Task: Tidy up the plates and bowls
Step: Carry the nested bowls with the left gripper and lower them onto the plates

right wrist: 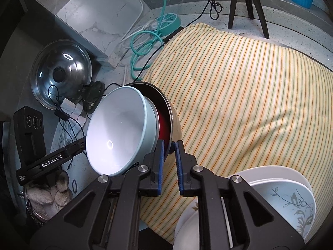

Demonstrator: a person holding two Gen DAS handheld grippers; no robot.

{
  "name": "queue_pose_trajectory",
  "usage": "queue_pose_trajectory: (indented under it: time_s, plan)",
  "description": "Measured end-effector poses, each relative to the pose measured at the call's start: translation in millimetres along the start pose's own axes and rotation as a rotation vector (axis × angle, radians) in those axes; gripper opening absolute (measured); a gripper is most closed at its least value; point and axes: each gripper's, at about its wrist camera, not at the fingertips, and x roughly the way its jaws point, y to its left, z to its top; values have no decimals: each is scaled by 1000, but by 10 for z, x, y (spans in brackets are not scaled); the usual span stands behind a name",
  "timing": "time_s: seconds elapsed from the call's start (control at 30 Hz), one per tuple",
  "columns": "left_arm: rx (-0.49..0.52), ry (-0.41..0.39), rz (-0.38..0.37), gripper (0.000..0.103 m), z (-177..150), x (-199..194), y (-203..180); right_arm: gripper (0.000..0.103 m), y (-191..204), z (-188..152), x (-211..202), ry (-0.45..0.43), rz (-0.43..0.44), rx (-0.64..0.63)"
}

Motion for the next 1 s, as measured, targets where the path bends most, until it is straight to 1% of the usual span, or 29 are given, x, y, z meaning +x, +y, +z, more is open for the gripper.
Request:
queue_pose_trajectory:
  time_s: [0.27,0.6,0.73,1.0]
  plan:
    - [50,-17,-30,10,-3,-112,-230,13,-67,-99,-352,-55,5,27]
    - [158,-15,-112,11,-9,-173,-726,13,-316,-400,-932,-150,-20,108]
    - [203,1,-148,11,-27,-139,-939,13,-445,-560,-1132,-182,-38,149]
    - [278,61,-200,11,-169,3,-1283,13,-716,-870,-1391,-216,-79,233]
